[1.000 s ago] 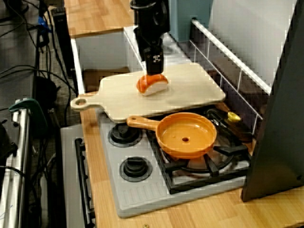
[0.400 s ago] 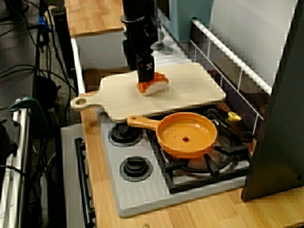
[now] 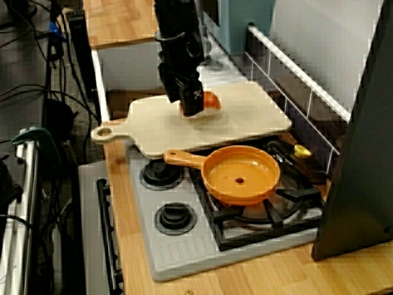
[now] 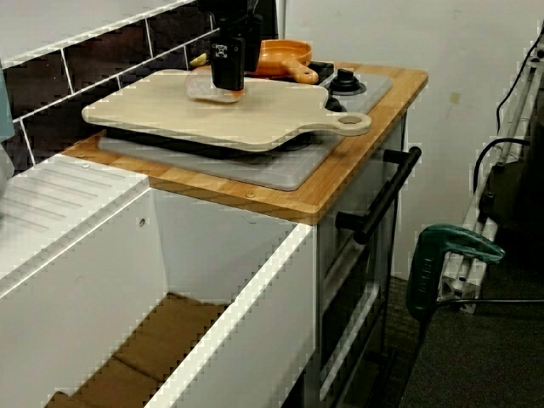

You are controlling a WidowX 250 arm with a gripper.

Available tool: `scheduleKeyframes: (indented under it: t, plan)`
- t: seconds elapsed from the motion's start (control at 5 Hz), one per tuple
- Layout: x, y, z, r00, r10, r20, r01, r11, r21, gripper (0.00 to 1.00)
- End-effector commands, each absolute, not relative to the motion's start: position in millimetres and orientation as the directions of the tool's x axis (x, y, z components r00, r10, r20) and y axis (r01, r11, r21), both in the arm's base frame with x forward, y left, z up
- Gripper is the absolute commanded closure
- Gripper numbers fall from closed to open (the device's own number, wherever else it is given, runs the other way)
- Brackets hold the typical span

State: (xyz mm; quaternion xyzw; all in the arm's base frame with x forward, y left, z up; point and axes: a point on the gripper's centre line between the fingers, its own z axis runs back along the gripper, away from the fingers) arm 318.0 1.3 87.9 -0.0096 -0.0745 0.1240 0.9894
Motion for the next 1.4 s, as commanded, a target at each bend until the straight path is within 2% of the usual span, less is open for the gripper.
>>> scheduleKeyframes:
  t: [0.0, 0.4, 0.6, 1.0, 1.2]
  plan:
    - [323, 1, 109, 0.951, 0.249, 0.185, -0.242, 0.968, -0.060, 0.00]
    - [330, 2, 105, 0.958, 0.191, 0.215, -0.189, 0.982, -0.032, 0.00]
    - [330, 4, 95, 0.956, 0.175, 0.236, -0.174, 0.984, -0.025, 0.00]
    - [321, -6, 74, 0.963, 0.149, 0.224, -0.149, 0.989, -0.015, 0.00]
    - [323, -7, 67, 0.968, 0.136, 0.210, -0.131, 0.991, -0.034, 1.00]
